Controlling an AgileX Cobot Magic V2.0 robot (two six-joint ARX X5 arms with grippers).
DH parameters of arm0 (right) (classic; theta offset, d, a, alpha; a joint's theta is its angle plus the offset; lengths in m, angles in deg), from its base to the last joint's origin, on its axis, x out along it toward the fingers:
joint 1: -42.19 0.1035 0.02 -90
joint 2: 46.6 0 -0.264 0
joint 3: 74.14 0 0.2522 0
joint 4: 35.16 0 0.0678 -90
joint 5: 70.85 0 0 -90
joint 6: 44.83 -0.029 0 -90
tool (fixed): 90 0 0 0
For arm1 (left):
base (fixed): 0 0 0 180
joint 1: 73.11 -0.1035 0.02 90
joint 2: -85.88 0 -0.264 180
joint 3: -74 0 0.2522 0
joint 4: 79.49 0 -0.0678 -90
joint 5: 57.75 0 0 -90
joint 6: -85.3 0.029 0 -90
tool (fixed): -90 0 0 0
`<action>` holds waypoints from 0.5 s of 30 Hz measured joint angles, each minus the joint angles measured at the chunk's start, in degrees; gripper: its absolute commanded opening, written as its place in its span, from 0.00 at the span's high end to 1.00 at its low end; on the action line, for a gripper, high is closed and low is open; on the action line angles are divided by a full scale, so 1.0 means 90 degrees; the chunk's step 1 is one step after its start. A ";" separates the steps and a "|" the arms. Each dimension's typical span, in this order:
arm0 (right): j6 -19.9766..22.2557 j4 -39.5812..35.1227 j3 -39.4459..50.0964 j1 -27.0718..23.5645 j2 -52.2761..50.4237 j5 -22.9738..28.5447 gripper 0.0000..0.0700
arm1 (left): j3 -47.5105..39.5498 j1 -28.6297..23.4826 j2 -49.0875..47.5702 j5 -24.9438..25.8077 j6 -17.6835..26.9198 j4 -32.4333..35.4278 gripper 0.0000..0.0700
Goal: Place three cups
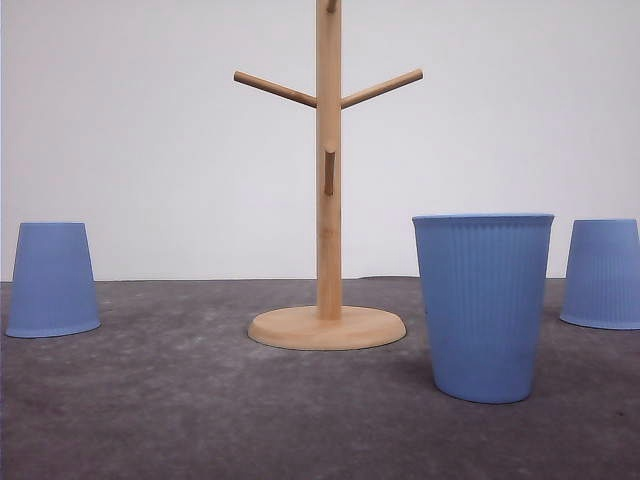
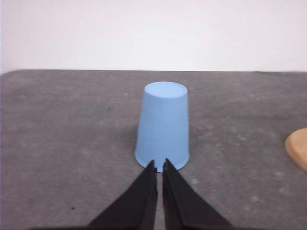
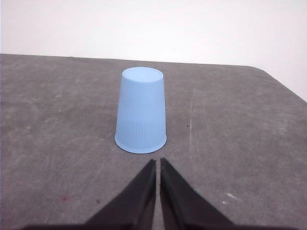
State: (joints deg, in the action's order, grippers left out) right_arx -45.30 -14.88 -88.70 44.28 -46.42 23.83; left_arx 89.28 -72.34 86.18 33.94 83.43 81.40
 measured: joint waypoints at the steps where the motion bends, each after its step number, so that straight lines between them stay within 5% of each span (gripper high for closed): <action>1: 0.0000 -0.0039 0.0000 0.0000 0.0002 0.0005 0.99 | 0.0000 0.0000 0.0000 0.0002 -0.0173 0.0000 1.00; 7: -0.0194 -0.0433 0.0000 0.0000 0.0002 0.0005 0.99 | 0.0000 0.0000 0.0000 0.0007 -0.1578 0.0007 1.00; 11: -0.0921 -0.0699 0.0000 0.0000 0.0002 -0.0017 0.99 | 0.0000 0.0000 0.0002 0.0008 -0.2706 0.0409 1.00; 15: -0.1742 -0.0806 -0.0129 0.0000 0.0002 -0.0017 0.99 | 0.0013 0.0000 0.0000 0.0007 -0.3130 0.1268 1.00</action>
State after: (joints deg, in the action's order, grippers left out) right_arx -60.98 -22.13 -89.86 44.28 -46.40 23.68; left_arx 89.39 -72.34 86.18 34.01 55.26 92.82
